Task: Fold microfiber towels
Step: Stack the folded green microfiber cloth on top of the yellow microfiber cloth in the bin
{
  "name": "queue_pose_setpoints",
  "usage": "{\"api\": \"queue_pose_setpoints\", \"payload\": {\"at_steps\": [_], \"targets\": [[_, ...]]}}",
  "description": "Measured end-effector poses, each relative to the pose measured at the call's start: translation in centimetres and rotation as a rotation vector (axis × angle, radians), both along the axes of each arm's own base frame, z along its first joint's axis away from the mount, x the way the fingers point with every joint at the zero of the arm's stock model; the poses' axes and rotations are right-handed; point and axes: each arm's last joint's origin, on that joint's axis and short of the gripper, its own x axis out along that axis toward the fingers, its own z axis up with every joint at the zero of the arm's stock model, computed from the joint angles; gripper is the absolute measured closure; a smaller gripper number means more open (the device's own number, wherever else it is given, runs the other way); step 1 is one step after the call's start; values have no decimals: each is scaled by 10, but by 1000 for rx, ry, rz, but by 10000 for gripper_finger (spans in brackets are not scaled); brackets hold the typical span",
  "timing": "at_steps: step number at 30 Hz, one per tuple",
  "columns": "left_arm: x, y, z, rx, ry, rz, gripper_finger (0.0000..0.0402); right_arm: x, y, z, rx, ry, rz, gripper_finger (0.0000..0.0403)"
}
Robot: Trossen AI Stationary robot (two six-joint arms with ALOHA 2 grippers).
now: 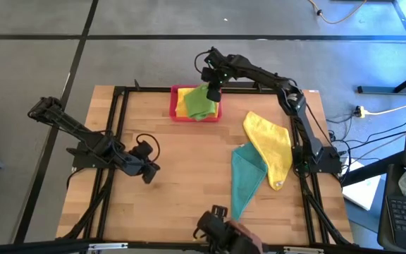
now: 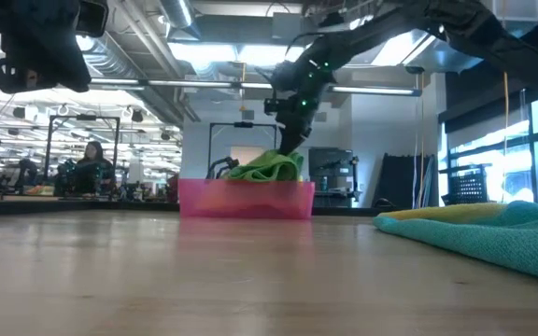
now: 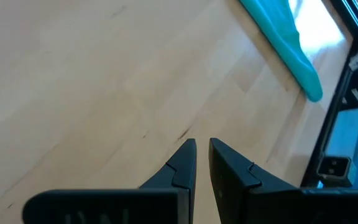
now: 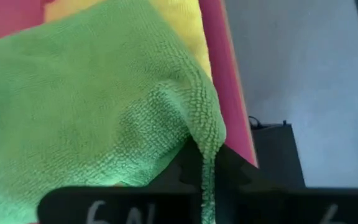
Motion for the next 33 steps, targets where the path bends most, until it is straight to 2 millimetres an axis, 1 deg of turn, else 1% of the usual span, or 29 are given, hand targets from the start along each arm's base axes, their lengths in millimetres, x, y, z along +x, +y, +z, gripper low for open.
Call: {"api": "queue_pose_setpoints", "payload": {"at_steps": [2, 6, 10, 13, 16, 19, 24, 26, 29, 33], "targets": [[-1, 1, 0, 1, 2, 28, 365, -2, -2, -4, 37, 2, -14, 380], [1, 5, 0, 16, -24, 107, 365, 3, -4, -12, 83, -25, -23, 351], [8, 14, 4, 43, -111, 243, 365, 6, -2, -16, 82, -28, -17, 330], [16, 25, 11, 145, -195, 290, 365, 9, 0, -17, 85, -30, -11, 327], [27, 42, 19, 308, -233, 255, 365, 9, 2, -17, 88, -24, -5, 327], [35, 66, 26, 435, -230, 213, 365, 8, 2, -18, 92, -17, -4, 338], [35, 123, 39, 504, -172, 257, 365, 4, 5, -20, 133, 26, -1, 377], [33, 145, 45, 508, -162, 260, 365, 3, 7, -21, 174, 31, 10, 391], [30, 177, 49, 507, -159, 204, 365, 2, 10, -18, 249, 5, 40, 391], [34, 216, 42, 426, -190, 55, 357, 6, 16, -7, 279, -30, 44, 385]]}}
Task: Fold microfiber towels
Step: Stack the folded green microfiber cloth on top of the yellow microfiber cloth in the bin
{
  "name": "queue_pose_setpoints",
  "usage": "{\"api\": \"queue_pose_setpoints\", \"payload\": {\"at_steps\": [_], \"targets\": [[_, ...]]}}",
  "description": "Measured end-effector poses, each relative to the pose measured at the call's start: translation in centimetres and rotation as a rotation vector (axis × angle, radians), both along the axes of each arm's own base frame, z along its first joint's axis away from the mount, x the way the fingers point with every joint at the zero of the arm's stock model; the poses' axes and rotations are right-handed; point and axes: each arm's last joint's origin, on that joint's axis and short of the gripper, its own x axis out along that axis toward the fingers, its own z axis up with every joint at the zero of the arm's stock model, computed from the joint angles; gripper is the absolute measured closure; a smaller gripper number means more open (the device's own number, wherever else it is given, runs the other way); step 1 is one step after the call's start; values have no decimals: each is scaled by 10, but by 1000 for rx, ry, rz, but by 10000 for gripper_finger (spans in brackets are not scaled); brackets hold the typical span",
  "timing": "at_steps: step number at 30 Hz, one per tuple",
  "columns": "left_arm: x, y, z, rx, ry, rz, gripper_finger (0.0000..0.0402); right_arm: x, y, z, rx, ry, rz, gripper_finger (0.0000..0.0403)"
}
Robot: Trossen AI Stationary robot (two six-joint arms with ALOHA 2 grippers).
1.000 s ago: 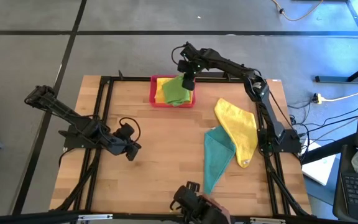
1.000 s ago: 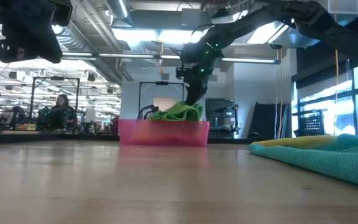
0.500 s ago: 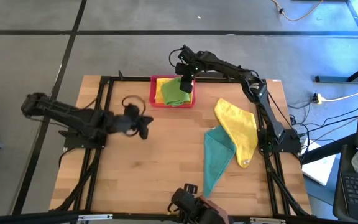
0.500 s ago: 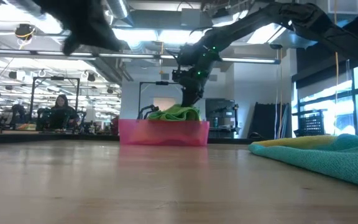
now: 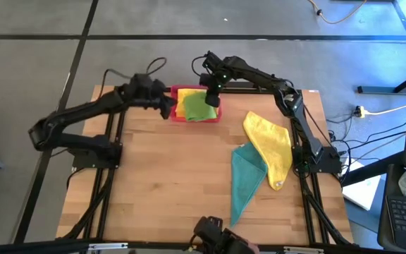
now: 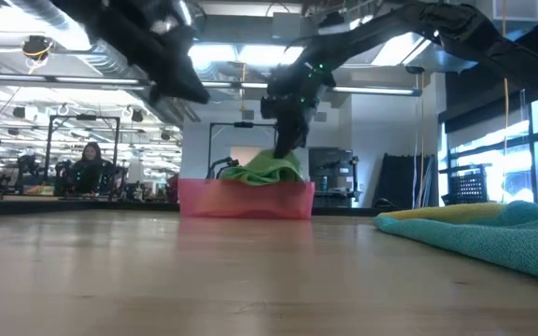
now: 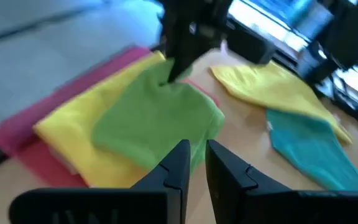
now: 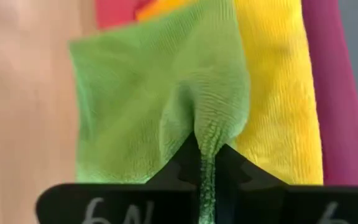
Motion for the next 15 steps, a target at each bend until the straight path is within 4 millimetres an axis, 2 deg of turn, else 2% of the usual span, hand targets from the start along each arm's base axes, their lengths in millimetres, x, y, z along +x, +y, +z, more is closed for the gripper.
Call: {"api": "queue_pose_setpoints", "payload": {"at_steps": [3, 6, 9, 11, 13, 15], "targets": [[11, 24, -11, 36, 55, -92, 338, 6, 4, 15, -30, -49, 23, 395], [22, 47, -20, 141, 114, -155, 312, 10, 7, 28, -57, -89, 27, 393], [31, 71, -15, 290, 106, -171, 283, 11, 8, 35, -77, -97, 7, 387], [34, 88, -13, 322, 96, -172, 265, 11, 8, 37, -76, -94, 7, 389], [36, 104, -20, 263, 82, -218, 251, 11, 8, 37, -77, -93, 6, 395], [35, 115, -35, 102, 42, -308, 243, 11, 8, 37, -75, -92, 2, 397]]}}
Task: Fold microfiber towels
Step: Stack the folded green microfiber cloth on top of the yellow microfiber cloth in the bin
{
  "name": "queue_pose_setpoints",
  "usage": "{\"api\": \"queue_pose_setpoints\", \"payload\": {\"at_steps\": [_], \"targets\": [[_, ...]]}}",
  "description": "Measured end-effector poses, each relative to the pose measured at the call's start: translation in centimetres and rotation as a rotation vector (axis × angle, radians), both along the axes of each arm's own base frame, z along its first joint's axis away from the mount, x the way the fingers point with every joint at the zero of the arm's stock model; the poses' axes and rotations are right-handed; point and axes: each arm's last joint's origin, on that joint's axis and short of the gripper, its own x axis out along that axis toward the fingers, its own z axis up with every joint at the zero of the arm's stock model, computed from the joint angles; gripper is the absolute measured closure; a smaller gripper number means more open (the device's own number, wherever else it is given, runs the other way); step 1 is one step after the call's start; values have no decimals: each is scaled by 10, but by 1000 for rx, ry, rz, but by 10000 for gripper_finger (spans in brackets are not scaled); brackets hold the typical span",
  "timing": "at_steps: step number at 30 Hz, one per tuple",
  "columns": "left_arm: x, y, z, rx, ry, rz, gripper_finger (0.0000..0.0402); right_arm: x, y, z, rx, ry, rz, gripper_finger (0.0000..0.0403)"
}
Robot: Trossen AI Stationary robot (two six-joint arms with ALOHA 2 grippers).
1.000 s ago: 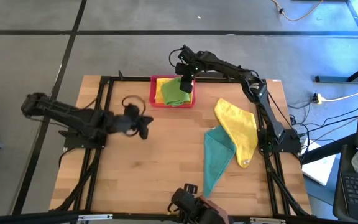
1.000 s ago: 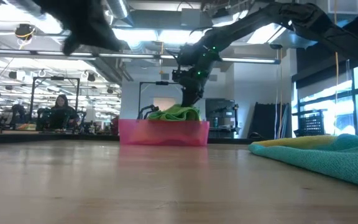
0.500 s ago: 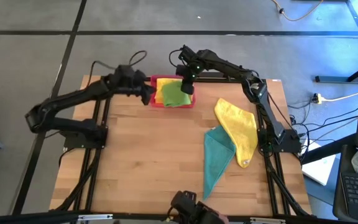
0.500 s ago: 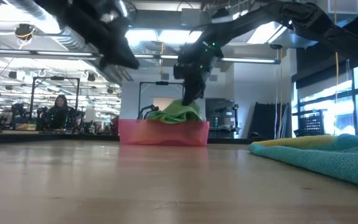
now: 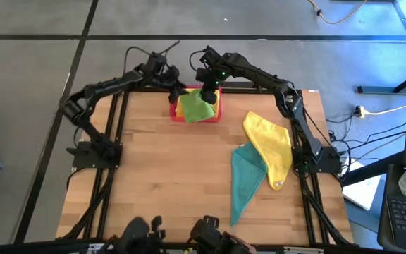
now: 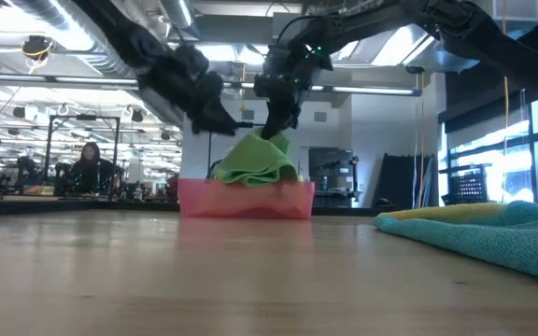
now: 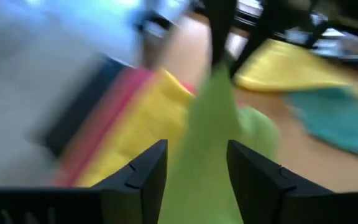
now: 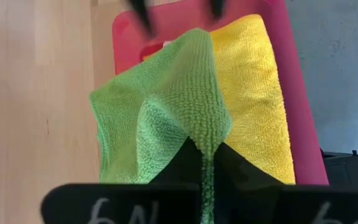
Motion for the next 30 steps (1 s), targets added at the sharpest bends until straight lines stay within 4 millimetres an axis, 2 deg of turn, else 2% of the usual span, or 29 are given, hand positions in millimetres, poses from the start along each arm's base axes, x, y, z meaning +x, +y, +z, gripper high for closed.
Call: {"api": "queue_pose_setpoints", "payload": {"at_steps": [3, 5, 10, 16, 19, 25, 30], "targets": [[2, 7, -19, -169, -13, -96, 241, 0, 0, 0, 1, 0, -1, 390], [2, 9, -24, -144, 3, -105, 241, 0, 0, 0, 1, 0, -2, 387], [-1, 17, -20, -59, -27, -105, 235, -1, 1, -1, 8, 10, -2, 396], [-6, 17, -25, 22, 64, -103, 233, -1, 2, 3, 9, -5, 8, 389], [-7, 18, -27, 34, 71, -118, 233, 0, 5, 9, -17, -28, 35, 391], [3, 16, -44, 7, 88, -164, 233, 1, 5, 18, -31, -65, 46, 395], [5, 17, -48, -20, 113, -122, 234, 1, 6, 25, -60, -73, 35, 389]]}}
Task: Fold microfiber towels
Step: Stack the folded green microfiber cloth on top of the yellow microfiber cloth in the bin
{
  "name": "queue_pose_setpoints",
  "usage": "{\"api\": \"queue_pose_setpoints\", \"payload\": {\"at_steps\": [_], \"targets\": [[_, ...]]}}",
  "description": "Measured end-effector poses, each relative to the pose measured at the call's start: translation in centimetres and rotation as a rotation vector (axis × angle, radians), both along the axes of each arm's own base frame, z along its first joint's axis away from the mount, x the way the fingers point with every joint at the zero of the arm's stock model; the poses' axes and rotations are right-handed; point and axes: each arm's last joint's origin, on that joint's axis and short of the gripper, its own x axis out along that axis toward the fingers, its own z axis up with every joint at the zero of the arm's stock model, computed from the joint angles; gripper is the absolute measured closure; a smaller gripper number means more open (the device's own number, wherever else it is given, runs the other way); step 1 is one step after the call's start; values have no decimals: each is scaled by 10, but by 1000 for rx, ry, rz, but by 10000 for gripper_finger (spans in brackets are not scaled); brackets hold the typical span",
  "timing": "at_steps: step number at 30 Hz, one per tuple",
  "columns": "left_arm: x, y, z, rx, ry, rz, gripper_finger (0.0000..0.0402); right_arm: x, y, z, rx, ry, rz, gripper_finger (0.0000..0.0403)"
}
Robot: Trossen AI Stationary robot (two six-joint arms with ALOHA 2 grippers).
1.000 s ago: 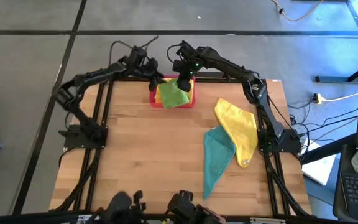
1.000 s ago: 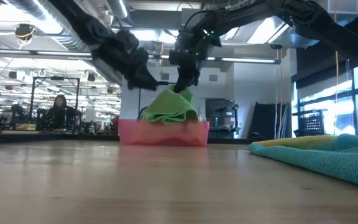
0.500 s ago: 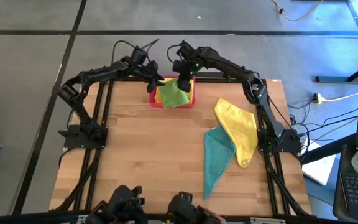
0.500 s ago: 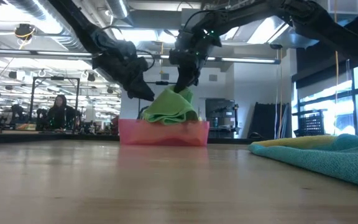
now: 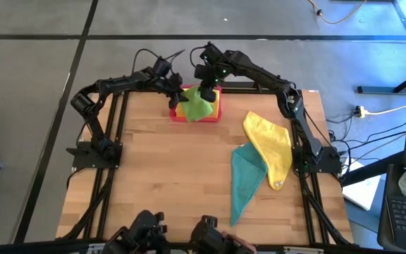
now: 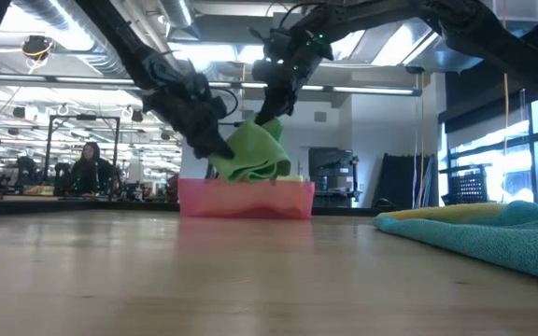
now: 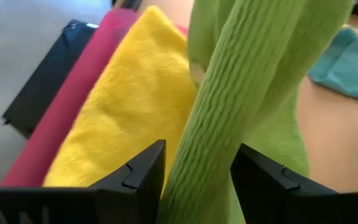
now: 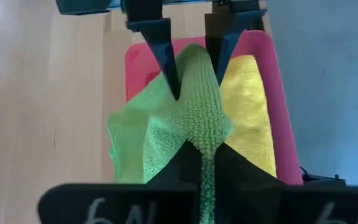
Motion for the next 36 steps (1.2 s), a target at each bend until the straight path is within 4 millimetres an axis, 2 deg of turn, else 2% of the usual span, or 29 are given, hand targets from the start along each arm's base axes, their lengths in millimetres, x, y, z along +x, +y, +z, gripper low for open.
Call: {"api": "queue_pose_setpoints", "payload": {"at_steps": [3, 5, 11, 12, 19, 25, 28, 30, 33, 36], "targets": [[-3, 2, -1, -7, 21, 24, 246, -3, -1, -1, 13, 18, -7, 396], [-6, 3, -1, -28, 26, 43, 269, -4, 0, -2, 22, 36, -7, 397], [-11, 0, 12, -78, -7, 77, 381, -7, 2, -4, 52, 73, -17, 383], [-11, -2, 17, -94, -19, 73, 391, -8, 2, -4, 69, 76, -27, 383], [-10, -15, 54, -125, 19, 28, 399, -13, 12, -7, 217, 117, 2, 397], [-8, -22, 68, -128, 129, 38, 400, -15, 16, -7, 318, 123, -11, 383], [-7, -21, 63, -60, 189, 60, 398, -13, 11, -8, 217, 130, -23, 388], [-7, -18, 53, -24, 240, 69, 398, -11, 0, -13, 146, 122, -41, 393], [-7, -14, 29, -41, 300, 53, 400, -10, -20, -34, 151, 128, -75, 394], [-4, -10, 10, -56, 321, 49, 398, -10, -30, -57, 214, 172, -83, 382]]}}
